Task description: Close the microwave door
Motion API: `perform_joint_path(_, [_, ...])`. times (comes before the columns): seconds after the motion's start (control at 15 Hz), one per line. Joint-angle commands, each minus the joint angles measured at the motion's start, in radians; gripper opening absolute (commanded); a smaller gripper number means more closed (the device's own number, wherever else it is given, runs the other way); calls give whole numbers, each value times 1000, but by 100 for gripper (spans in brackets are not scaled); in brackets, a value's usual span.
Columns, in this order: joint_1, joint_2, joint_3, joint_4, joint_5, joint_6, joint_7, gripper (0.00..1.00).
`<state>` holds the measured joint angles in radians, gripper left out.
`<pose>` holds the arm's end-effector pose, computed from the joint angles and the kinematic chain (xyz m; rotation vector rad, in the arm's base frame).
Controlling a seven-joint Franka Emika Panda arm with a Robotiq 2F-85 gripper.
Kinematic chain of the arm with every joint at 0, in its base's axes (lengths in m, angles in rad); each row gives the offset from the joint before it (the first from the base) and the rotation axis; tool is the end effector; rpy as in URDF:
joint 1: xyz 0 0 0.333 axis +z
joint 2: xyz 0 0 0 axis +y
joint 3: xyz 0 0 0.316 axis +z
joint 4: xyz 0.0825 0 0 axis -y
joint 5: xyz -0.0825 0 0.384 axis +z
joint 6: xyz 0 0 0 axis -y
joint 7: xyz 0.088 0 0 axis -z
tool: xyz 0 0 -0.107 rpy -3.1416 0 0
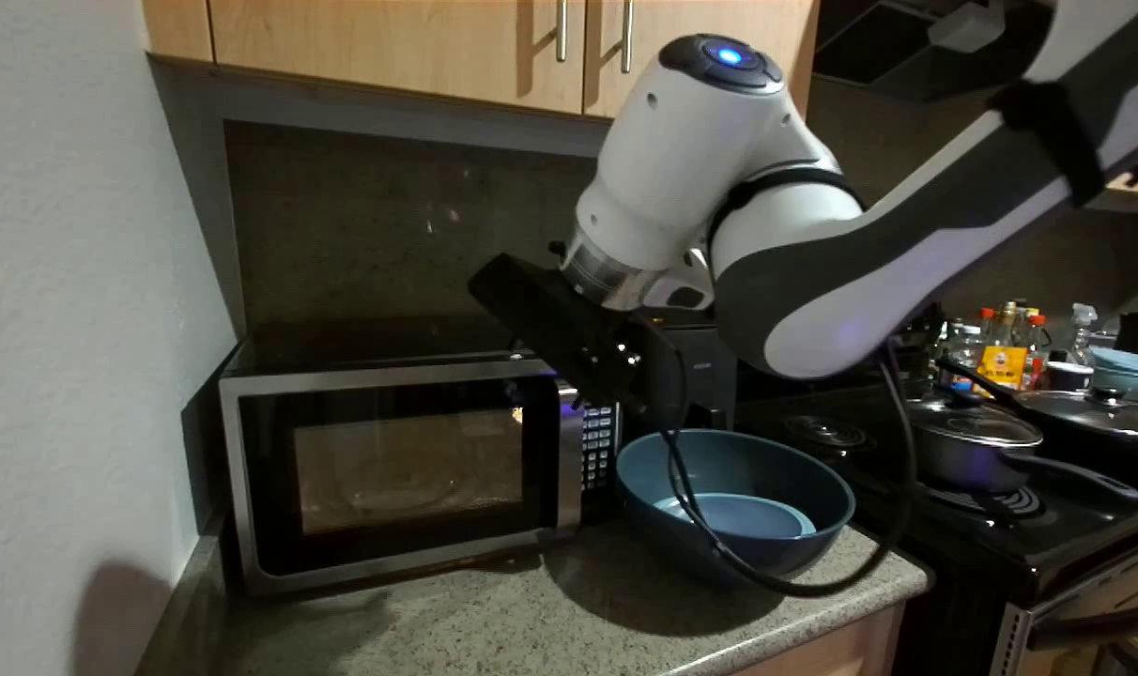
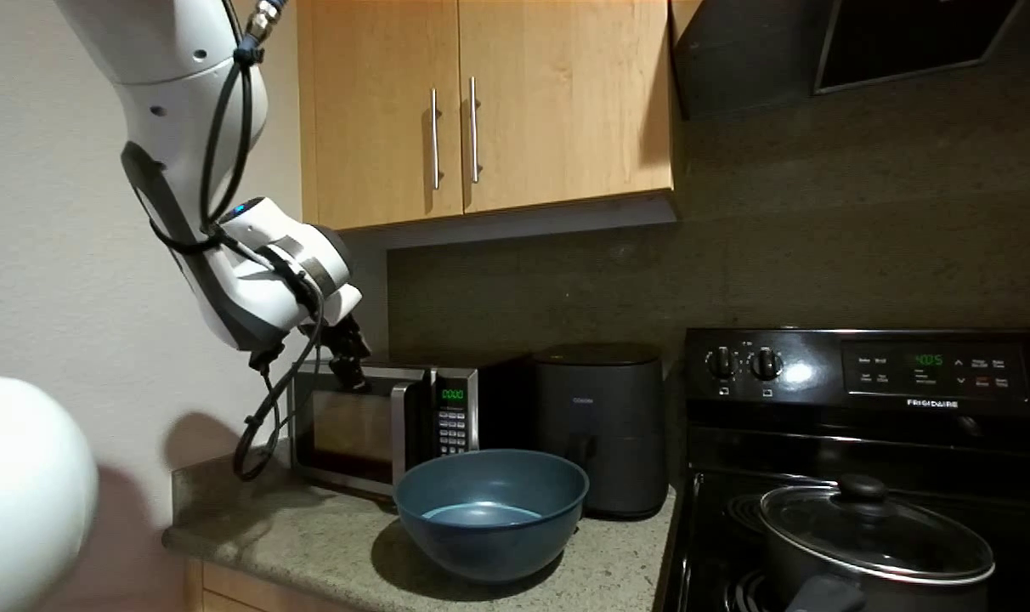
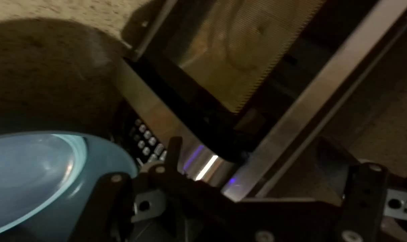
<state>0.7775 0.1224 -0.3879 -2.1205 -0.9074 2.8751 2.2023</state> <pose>0.5287 0.2712 0.4138 -2.2869 1.2255 -0.9169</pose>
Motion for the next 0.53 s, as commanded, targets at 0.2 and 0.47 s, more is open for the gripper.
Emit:
perform_joint_path(0.2, [-169,-253,191,-380,499,-63,-467,100])
perform_joint_path(0.47, [47,-248,0,-367,825,-214,-756,100])
